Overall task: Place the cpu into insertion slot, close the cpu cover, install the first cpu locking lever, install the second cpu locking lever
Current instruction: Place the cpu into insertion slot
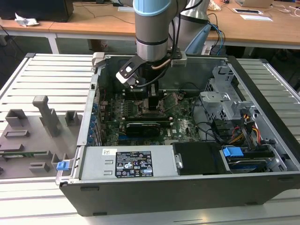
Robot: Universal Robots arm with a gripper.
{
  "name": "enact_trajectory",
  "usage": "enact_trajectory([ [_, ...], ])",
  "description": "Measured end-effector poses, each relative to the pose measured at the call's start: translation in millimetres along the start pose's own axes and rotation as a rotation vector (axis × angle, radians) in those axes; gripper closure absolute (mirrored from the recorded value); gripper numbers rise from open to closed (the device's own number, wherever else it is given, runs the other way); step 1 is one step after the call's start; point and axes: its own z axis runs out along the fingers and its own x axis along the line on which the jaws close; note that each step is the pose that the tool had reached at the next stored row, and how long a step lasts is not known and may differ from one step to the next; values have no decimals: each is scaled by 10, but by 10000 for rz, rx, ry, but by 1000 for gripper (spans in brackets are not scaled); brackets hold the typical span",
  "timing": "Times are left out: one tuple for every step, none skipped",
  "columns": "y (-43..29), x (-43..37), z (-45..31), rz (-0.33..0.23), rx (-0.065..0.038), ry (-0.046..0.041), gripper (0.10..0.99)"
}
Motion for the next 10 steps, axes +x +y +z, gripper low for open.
enact_trajectory([
  [-1,3,4,1,-1,1,557],
  [-1,8,9,1,-1,1,557],
  [-2,13,14,1,0,0,557],
  [-3,26,26,1,1,0,557],
  [-5,36,38,3,0,1,557],
  [-6,41,45,5,0,1,557],
  [-7,45,51,9,2,0,557],
  [-9,48,62,9,2,0,557],
  [-15,49,74,10,1,0,557],
  [-21,50,88,10,1,0,557],
])
